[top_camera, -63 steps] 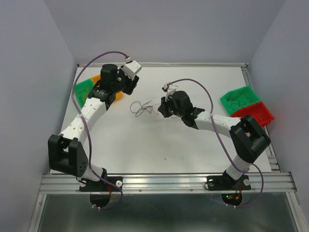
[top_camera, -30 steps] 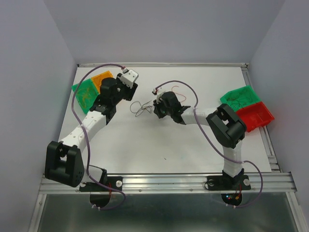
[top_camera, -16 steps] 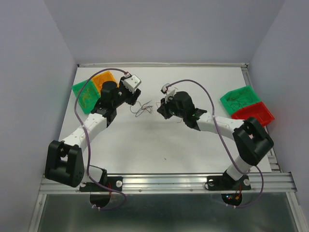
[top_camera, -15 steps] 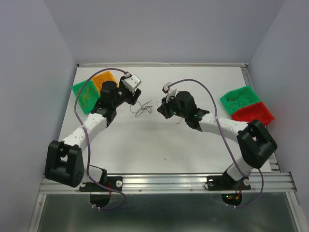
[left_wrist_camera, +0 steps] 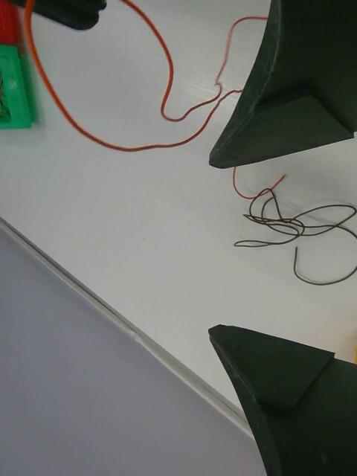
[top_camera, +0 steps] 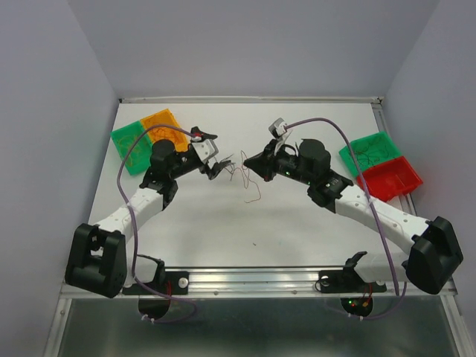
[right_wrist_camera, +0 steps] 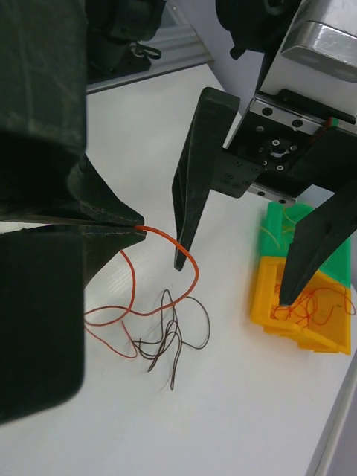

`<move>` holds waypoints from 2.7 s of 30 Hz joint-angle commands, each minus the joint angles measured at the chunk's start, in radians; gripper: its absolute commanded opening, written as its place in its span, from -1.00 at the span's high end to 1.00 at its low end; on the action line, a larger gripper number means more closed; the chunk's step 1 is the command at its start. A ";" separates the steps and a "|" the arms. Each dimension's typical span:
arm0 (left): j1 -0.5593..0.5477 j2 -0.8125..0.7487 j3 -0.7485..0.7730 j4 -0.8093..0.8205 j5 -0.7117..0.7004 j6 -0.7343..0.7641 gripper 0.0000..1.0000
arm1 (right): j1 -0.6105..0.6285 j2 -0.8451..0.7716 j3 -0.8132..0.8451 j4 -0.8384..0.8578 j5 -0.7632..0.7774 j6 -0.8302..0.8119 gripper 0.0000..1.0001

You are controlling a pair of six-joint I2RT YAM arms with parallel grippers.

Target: Untangle the cables

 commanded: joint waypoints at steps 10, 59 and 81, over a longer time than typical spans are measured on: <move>0.034 -0.080 -0.007 0.074 0.445 0.094 -0.98 | 0.013 -0.022 0.044 0.002 -0.119 0.031 0.99; -0.130 0.181 0.104 0.067 0.328 0.091 -0.01 | 0.025 -0.111 0.044 0.150 -0.062 0.033 0.99; 0.120 0.067 0.228 -0.182 0.364 -0.067 1.00 | 0.002 -0.157 -0.194 0.134 0.604 0.076 0.99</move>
